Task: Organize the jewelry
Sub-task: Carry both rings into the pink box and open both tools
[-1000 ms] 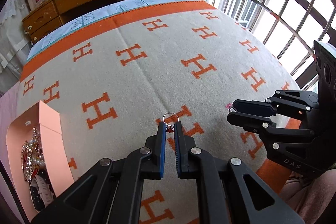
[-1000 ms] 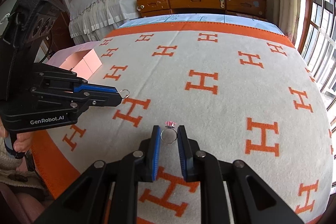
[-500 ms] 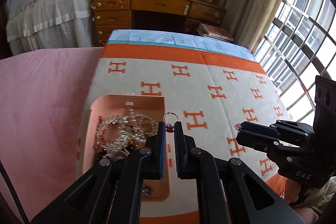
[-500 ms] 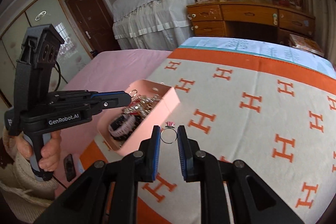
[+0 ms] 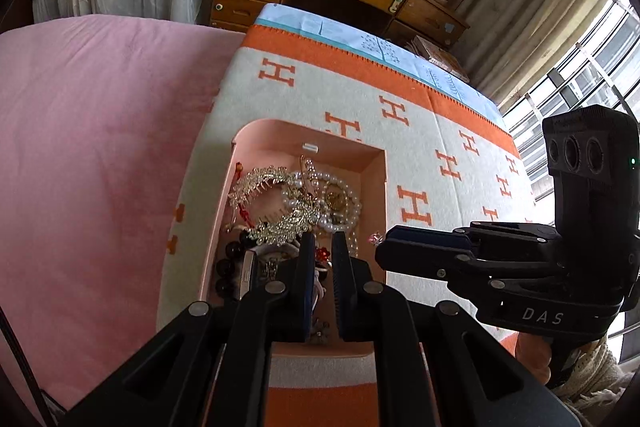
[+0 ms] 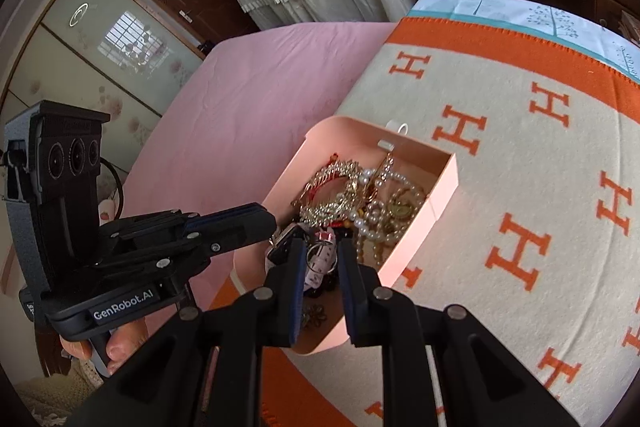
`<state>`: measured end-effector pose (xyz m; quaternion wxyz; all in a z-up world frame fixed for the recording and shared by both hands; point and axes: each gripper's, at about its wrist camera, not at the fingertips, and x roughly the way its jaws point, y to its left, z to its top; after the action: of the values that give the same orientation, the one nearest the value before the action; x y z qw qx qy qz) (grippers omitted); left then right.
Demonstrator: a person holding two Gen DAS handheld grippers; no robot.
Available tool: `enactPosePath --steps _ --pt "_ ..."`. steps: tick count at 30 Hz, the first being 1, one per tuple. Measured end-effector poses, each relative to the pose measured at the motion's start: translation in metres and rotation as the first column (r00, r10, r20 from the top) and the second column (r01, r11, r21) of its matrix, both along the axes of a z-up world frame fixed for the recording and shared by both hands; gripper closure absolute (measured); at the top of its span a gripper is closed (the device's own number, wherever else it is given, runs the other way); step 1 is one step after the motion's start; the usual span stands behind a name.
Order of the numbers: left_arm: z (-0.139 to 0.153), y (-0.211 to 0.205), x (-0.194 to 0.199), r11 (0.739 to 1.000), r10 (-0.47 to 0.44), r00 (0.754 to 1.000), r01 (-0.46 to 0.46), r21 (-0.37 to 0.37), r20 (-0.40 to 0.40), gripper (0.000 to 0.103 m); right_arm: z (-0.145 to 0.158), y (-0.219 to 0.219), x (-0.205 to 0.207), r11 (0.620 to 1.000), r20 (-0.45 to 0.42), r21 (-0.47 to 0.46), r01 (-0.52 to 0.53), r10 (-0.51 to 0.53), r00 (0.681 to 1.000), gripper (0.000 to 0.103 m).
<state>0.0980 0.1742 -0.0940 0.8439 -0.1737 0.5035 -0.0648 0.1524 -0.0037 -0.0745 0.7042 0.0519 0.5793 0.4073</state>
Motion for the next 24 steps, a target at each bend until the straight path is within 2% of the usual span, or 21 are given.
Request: enactPosePath --steps 5,8,10,14,19,21,24 --pt "-0.006 -0.004 -0.006 0.999 -0.032 0.999 0.031 -0.028 -0.014 0.093 -0.006 0.006 -0.006 0.999 -0.005 -0.04 -0.011 0.01 1.0 0.083" --pt "-0.004 -0.004 -0.01 1.0 -0.021 1.0 0.021 -0.019 0.001 0.079 -0.006 0.001 -0.007 1.0 -0.011 -0.029 0.013 -0.013 1.0 0.082" --pt "-0.001 -0.005 -0.012 1.0 -0.004 1.0 0.004 0.011 0.011 0.075 -0.005 -0.004 -0.007 0.999 -0.008 -0.021 0.026 -0.026 1.0 0.082" --pt "0.005 -0.011 -0.015 0.999 0.005 0.999 -0.007 0.039 0.043 0.05 0.0 -0.015 -0.015 0.998 0.026 -0.03 0.048 -0.048 0.999 0.082" --pt "0.013 -0.027 -0.019 0.997 -0.019 0.997 0.013 0.079 0.079 0.043 0.002 -0.028 -0.027 0.997 0.054 -0.05 0.064 -0.062 0.997 0.082" --pt "0.016 -0.034 -0.022 0.996 -0.028 0.996 0.02 0.092 0.089 0.035 0.003 -0.034 -0.032 0.996 0.06 -0.051 0.073 -0.07 0.996 0.082" --pt "0.02 -0.042 -0.029 0.995 -0.033 0.994 0.022 0.101 0.109 0.03 0.004 -0.041 -0.039 0.994 0.079 -0.063 0.087 -0.082 0.993 0.082"
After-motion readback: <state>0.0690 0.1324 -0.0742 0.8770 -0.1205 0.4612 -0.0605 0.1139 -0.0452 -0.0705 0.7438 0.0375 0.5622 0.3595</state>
